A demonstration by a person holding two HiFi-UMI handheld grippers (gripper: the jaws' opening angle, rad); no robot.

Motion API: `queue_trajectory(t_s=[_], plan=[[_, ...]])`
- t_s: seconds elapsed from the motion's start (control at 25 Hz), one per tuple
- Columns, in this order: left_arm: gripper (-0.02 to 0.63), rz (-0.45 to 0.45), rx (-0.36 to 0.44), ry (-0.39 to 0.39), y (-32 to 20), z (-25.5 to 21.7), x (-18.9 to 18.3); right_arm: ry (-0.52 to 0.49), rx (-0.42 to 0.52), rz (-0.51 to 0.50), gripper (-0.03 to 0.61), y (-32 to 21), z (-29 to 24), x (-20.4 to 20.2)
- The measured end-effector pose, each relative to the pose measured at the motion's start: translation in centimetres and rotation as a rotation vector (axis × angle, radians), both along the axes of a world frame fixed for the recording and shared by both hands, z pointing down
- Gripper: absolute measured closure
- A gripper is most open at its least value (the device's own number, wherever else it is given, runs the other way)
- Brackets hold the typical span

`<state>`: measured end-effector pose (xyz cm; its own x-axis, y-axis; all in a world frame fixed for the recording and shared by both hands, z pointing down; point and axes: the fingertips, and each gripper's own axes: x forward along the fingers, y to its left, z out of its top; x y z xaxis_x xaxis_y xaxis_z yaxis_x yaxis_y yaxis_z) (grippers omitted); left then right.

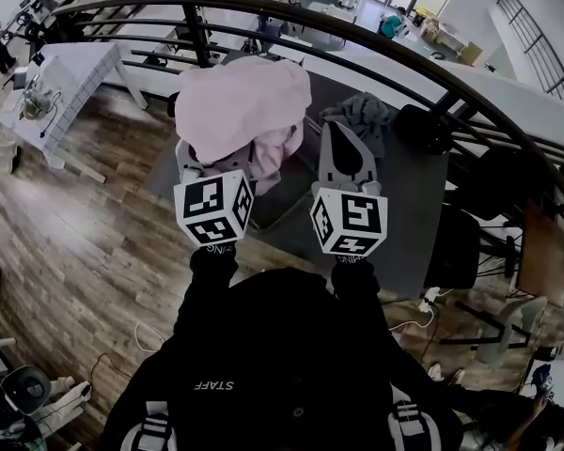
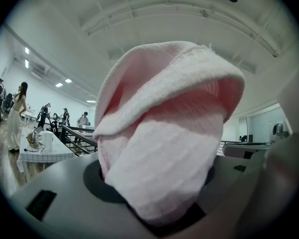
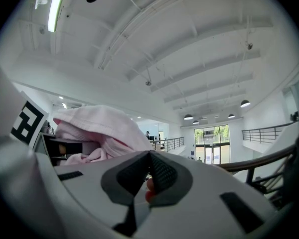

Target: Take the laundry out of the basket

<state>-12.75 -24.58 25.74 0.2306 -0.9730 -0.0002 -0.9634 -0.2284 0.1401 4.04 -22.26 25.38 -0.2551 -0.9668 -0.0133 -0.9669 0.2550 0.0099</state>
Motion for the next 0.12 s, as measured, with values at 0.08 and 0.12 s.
queue_trajectory(t_s=[0.08,0.12], plan=[[0.336,0.003,-0.002,-0.001,-0.22,0.23,0.2,0.001,0.0,0.001,0.565,-0.13,0.17,0.14],[0.336,0.004,-0.004,-0.001,-0.35,0.35,0.29,0.001,0.0,0.001,0.565,-0.21,0.26,0.2]])
